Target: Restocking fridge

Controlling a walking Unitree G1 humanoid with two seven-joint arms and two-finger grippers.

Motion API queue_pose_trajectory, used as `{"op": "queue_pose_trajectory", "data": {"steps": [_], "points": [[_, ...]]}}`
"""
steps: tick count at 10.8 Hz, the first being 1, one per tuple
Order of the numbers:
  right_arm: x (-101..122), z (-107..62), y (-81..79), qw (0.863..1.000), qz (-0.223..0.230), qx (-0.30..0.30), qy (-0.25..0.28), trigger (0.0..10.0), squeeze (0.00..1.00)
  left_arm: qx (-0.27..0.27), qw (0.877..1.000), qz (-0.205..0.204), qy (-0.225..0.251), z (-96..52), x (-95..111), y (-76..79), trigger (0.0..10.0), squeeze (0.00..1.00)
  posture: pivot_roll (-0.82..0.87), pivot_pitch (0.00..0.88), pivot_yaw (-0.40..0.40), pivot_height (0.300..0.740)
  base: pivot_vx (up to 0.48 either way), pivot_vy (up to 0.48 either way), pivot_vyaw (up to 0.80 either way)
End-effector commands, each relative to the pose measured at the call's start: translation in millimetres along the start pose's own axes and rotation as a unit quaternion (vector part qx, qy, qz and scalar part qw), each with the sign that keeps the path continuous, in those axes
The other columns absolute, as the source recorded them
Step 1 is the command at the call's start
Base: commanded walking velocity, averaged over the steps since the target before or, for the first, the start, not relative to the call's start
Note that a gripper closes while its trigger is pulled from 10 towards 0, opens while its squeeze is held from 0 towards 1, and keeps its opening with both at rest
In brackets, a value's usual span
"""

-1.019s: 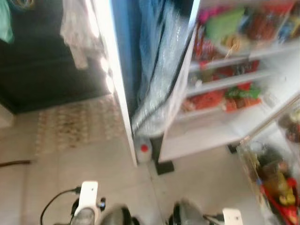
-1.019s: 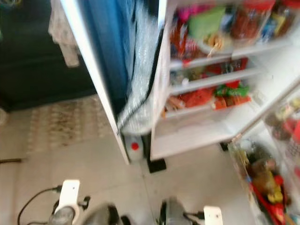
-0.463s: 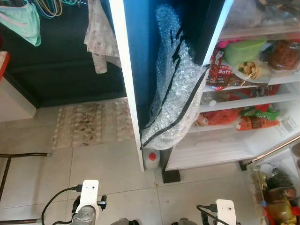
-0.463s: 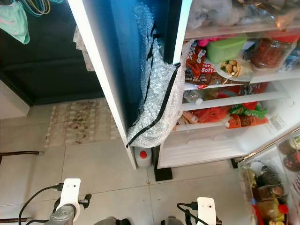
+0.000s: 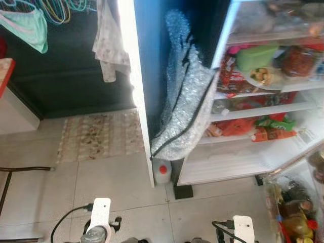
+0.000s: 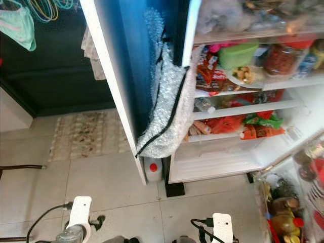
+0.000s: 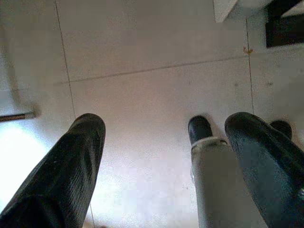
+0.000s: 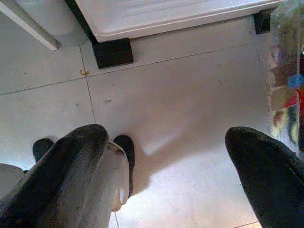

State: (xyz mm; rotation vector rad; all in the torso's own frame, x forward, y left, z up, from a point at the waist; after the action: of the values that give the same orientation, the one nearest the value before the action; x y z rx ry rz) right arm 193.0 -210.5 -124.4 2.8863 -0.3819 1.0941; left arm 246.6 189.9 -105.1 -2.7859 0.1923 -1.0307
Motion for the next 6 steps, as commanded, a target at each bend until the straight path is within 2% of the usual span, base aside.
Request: {"op": "queue_pose_trajectory", "data": {"steps": [1, 2, 4, 6], "points": [[-6.6, -1.5, -1.0, 1.000, 0.011, -0.002, -0.008, 10.0, 0.00, -0.015, 0.999, 0.015, -0.034, -3.6, -22.6, 4.4, 10.0, 0.00, -0.08, 0.147, 0.018, 0.740, 0.000, 0.000, 0.00], [-5.7, -1.3, -1.3, 1.000, 0.011, -0.002, -0.007, 10.0, 0.00, -0.029, 0.998, 0.045, -0.028, -4.2, -22.8, 7.7, 10.0, 0.00, -0.08, 0.144, 0.023, 0.740, 0.000, 0.000, 0.00], [-5.2, -1.2, -1.8, 1.000, 0.015, -0.003, -0.005, 10.0, 0.00, -0.020, 0.999, 0.021, -0.037, -5.8, -30.4, 5.6, 10.0, 0.00, -0.08, 0.135, 0.029, 0.740, 0.000, 0.000, 0.00], [-6.4, -1.7, -1.2, 1.000, 0.017, -0.005, -0.005, 10.0, 0.00, -0.021, 0.999, 0.023, -0.039, -6.9, -34.2, 6.3, 10.0, 0.00, -0.09, 0.122, 0.033, 0.740, 0.000, 0.313, 0.00]]}}
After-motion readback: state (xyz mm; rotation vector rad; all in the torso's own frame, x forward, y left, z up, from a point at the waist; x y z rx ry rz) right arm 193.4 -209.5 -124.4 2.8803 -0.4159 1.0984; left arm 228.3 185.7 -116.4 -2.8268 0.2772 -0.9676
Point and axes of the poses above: a point about 5 cm out from each wrist's last joint towards the gripper, its own z axis pointing out of the wrist towards the gripper, its own x axis along the axis of the wrist's last joint, y = z × x, the point moved 5 cm from there along z, pointing out of the wrist towards the gripper, and after that the axes turned 9 degrees about z, right-handed, at the moved point
